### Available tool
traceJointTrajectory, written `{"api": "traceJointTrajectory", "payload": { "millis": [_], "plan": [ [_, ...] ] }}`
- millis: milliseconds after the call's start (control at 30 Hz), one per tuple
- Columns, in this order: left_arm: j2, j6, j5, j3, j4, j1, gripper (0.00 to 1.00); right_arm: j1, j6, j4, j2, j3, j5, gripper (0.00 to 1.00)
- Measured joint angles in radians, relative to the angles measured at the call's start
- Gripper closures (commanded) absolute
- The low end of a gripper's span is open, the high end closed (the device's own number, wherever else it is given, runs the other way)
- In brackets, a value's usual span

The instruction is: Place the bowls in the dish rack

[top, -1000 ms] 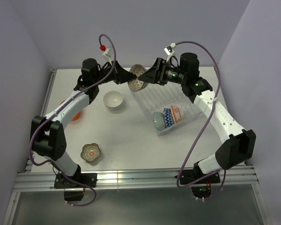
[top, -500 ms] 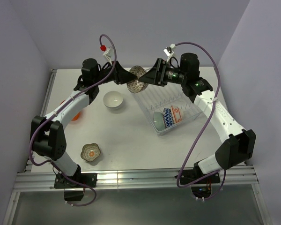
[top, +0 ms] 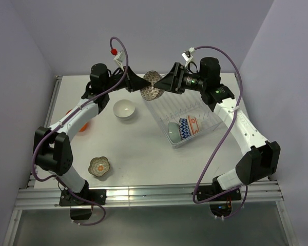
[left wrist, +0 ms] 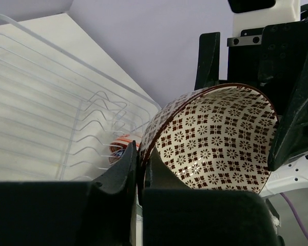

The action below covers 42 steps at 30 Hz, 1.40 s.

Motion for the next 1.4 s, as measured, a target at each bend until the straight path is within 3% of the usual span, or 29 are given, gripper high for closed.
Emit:
{"api": "traceJointTrajectory", "payload": {
  "millis": [233, 333, 733, 1400],
  "plan": [
    [0.015, -0.032, 0.013, 0.0, 0.002, 0.012, 1.0, -0.002, -0.014, -0.016, 0.0, 0.0, -0.064, 0.02],
    [0.015, -0.043, 0.014, 0.0, 0.008, 0.021, 1.0, -0.002, -0.018, -0.023, 0.0, 0.0, -0.084, 0.0],
    [0.015, -0.047, 0.014, 0.0, 0.025, 0.027, 1.0, -0.002, 0.008, -0.019, 0.0, 0.0, -0.078, 0.01],
    [0.015, -0.047, -0.004, -0.002, 0.022, 0.022, 1.0, 0.005, 0.021, -0.007, 0.009, 0.009, -0.023, 0.14]
  ]
}}
